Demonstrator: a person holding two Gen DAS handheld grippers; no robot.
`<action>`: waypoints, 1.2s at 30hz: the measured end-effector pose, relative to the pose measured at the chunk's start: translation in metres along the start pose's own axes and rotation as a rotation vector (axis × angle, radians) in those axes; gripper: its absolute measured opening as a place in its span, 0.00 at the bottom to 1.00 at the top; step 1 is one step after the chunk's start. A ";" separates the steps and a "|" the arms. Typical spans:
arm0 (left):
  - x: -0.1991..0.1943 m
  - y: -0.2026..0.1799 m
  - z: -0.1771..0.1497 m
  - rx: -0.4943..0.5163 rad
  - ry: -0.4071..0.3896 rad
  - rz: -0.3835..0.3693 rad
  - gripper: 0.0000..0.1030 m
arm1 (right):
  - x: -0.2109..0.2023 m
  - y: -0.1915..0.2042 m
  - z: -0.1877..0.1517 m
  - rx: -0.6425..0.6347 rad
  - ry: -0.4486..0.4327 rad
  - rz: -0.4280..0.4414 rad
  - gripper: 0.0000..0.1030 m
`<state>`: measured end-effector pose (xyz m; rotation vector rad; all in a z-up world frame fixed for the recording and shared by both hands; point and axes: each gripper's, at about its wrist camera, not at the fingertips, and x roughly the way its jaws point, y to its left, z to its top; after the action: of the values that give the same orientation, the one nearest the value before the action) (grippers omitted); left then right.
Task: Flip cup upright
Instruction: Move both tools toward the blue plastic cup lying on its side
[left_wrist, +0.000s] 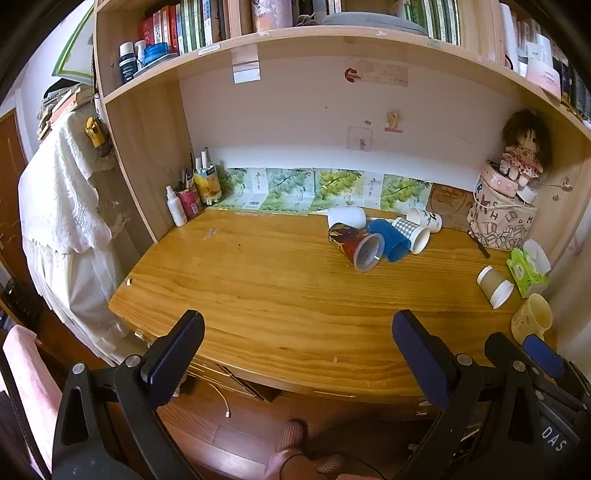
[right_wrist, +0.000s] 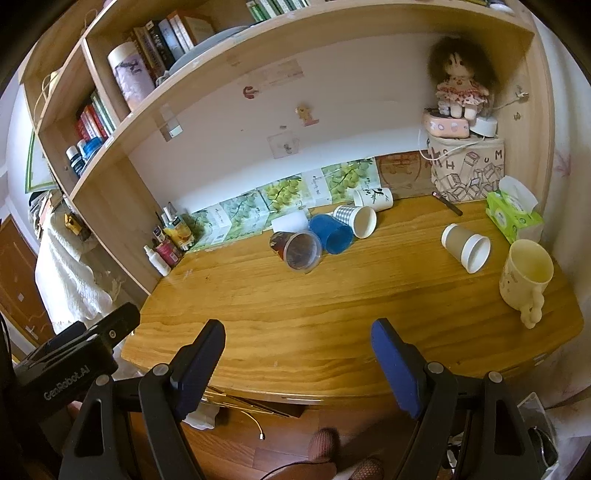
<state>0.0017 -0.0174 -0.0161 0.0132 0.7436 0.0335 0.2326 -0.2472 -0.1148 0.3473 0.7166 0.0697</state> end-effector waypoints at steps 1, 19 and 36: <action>0.000 0.001 0.001 -0.005 0.002 -0.004 0.99 | 0.001 -0.002 0.000 0.002 0.005 0.001 0.80; 0.040 -0.047 0.006 0.119 0.132 -0.158 0.99 | 0.021 -0.047 0.003 0.141 0.085 -0.060 0.80; 0.097 -0.078 0.049 0.408 0.135 -0.243 0.99 | 0.083 -0.067 0.031 0.312 0.170 -0.077 0.80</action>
<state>0.1083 -0.0917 -0.0474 0.3119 0.8726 -0.3525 0.3118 -0.3042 -0.1674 0.6169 0.9110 -0.0875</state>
